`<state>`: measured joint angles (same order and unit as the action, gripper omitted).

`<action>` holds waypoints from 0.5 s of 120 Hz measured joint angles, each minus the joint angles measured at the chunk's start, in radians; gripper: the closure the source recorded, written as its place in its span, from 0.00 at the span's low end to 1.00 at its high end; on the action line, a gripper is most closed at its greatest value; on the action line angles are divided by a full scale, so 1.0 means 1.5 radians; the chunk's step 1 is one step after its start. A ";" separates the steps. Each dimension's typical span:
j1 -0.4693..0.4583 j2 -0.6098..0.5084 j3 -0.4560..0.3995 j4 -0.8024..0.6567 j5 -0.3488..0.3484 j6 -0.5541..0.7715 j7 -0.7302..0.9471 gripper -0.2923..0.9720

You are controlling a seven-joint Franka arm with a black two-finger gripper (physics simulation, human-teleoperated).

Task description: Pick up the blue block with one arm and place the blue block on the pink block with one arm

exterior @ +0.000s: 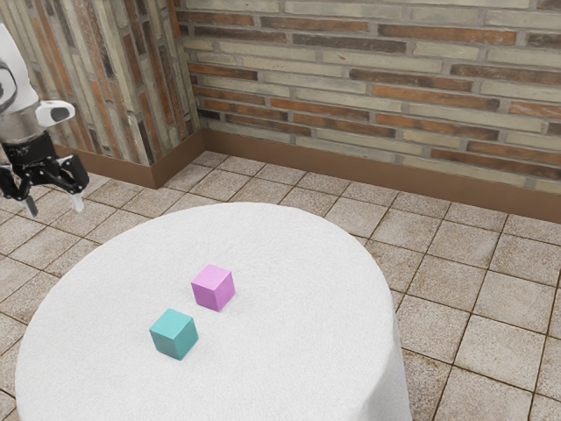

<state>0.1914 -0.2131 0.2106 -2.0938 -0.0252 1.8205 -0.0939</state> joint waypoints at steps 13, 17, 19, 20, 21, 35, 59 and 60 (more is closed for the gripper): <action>-0.017 0.029 0.011 -0.063 0.005 0.072 -0.004 0.25; -0.024 0.034 0.012 -0.104 0.013 0.104 -0.005 0.25; -0.027 0.037 0.012 -0.120 0.020 0.118 -0.006 0.25; -0.030 0.038 0.012 -0.127 0.025 0.126 -0.006 0.25; -0.033 0.040 0.013 -0.135 0.032 0.136 -0.006 0.25; -0.066 0.055 0.014 -0.198 0.107 0.269 0.016 0.25; -0.133 0.093 0.015 -0.213 0.094 0.429 0.066 0.25; -0.137 0.095 0.015 -0.213 0.091 0.433 0.068 0.25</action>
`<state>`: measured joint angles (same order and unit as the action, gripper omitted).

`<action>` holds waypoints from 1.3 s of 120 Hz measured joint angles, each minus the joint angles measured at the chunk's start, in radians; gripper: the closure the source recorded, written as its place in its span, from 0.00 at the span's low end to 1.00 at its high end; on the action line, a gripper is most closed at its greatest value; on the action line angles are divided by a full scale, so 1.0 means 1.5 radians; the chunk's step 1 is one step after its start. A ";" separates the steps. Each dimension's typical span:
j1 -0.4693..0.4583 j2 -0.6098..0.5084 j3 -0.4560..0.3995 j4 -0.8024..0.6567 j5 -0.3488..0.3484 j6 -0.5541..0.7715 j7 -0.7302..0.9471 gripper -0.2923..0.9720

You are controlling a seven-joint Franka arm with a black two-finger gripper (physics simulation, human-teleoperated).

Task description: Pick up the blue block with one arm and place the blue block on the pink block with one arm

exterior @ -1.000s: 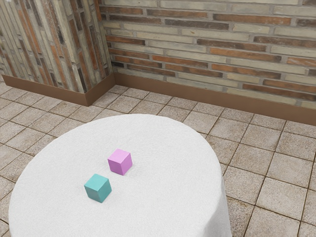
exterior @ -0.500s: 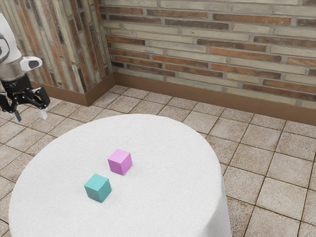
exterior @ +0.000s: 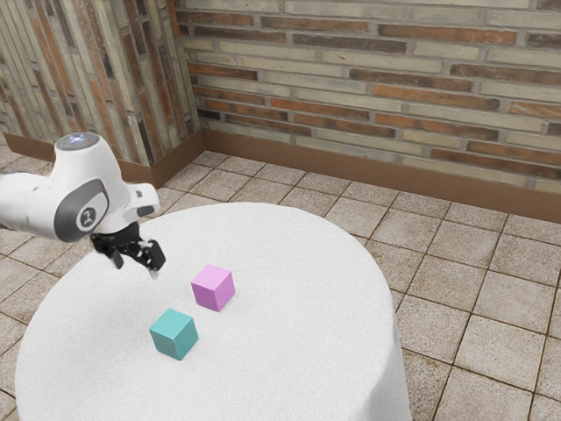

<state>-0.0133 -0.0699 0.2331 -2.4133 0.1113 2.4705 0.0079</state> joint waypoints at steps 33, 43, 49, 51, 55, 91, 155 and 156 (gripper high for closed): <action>-0.096 0.038 0.000 -0.033 -0.108 0.074 0.043 0.25; -0.111 0.047 0.000 -0.043 -0.124 0.083 0.052 0.25; -0.120 0.048 0.000 -0.048 -0.129 0.086 0.058 0.25; -0.123 0.048 0.000 -0.050 -0.130 0.087 0.060 0.25; -0.128 0.049 0.000 -0.052 -0.131 0.089 0.065 0.25; -0.168 0.014 0.014 -0.077 -0.138 0.085 0.101 0.25; -0.104 -0.092 0.024 -0.150 -0.139 0.063 0.128 0.25; -0.105 -0.094 0.024 -0.153 -0.139 0.062 0.128 0.25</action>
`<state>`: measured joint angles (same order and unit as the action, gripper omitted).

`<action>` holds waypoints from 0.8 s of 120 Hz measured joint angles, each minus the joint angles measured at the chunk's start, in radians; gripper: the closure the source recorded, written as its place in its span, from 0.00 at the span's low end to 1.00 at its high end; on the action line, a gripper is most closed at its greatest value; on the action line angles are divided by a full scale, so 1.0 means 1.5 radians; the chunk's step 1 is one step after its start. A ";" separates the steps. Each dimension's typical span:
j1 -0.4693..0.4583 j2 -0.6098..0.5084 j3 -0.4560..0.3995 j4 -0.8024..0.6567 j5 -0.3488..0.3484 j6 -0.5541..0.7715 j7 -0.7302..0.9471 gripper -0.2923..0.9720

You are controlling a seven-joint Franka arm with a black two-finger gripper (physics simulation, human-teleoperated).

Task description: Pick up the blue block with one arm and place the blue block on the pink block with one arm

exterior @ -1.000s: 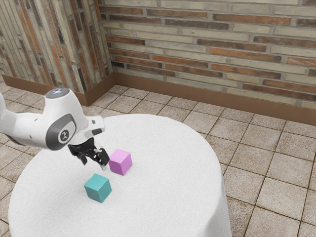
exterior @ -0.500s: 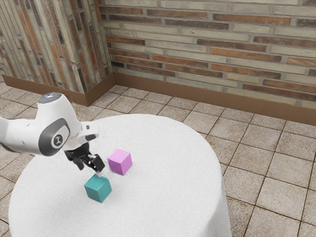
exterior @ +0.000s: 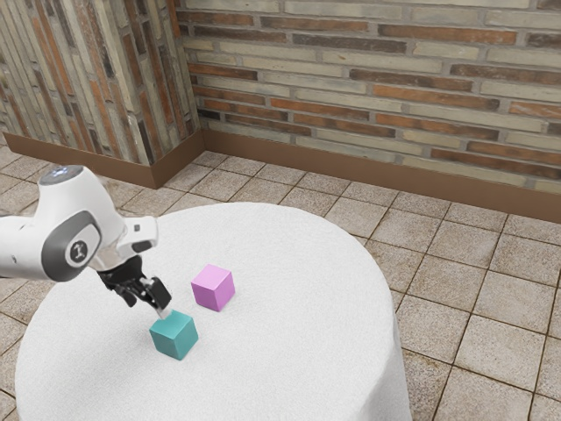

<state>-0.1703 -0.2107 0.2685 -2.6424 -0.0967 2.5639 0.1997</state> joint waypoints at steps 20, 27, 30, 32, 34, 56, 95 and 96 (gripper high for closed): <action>-0.027 -0.005 0.000 -0.030 -0.004 -0.006 -0.003 0.25; -0.032 -0.002 0.000 -0.030 -0.011 -0.006 -0.004 0.25; -0.033 -0.001 0.000 -0.027 -0.013 -0.005 -0.005 0.25; -0.034 -0.001 -0.001 -0.026 -0.014 -0.005 -0.005 0.25; -0.035 0.001 -0.001 -0.024 -0.016 -0.005 -0.005 0.25; -0.042 0.032 -0.003 0.003 -0.020 -0.003 -0.008 0.25; -0.059 0.046 -0.003 0.018 -0.002 -0.004 0.008 0.25; -0.059 0.046 -0.003 0.018 -0.001 -0.004 0.010 0.25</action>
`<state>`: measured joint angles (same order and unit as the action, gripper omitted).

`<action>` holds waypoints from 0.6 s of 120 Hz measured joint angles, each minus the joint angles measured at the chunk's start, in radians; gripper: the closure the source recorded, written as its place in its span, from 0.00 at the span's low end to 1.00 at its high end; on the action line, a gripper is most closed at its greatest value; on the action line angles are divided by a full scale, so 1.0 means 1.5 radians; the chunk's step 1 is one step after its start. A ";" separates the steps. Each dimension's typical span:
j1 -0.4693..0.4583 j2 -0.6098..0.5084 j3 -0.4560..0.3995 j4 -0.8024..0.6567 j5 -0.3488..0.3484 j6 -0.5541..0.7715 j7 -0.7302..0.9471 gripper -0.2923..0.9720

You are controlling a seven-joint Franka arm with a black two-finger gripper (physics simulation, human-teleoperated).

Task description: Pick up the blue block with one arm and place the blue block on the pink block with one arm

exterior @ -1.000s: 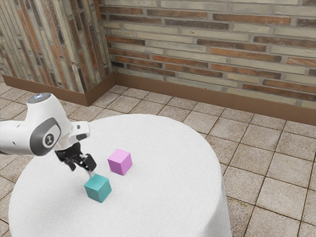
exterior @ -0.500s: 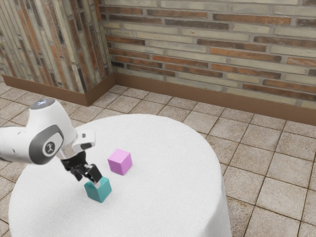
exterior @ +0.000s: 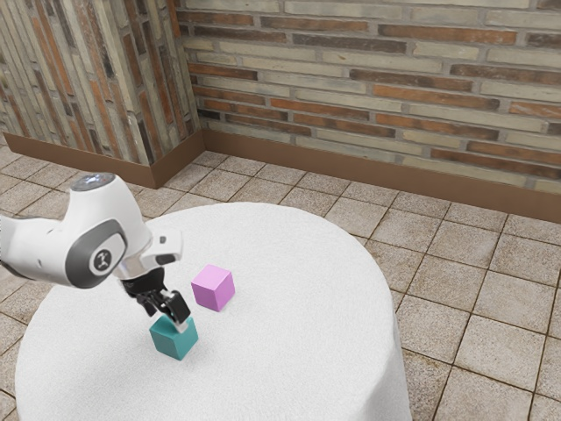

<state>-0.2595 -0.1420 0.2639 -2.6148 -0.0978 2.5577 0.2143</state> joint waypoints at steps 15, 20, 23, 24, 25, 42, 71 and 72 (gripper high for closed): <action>-0.004 0.000 0.000 0.000 0.014 0.001 0.018 0.25; -0.004 0.003 0.000 0.000 0.015 0.001 0.023 0.25; -0.004 0.007 0.000 0.000 0.015 0.001 0.026 0.25; -0.004 0.007 0.000 0.000 0.014 0.001 0.027 0.25; -0.004 0.009 0.000 0.000 0.013 0.001 0.028 0.25; -0.005 0.036 -0.001 0.008 -0.004 0.005 0.042 0.25; -0.006 0.066 0.000 0.022 -0.019 0.020 0.050 0.25; -0.006 0.067 0.000 0.022 -0.019 0.021 0.049 0.25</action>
<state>-0.2691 -0.0422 0.2632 -2.5814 -0.1263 2.5886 0.2878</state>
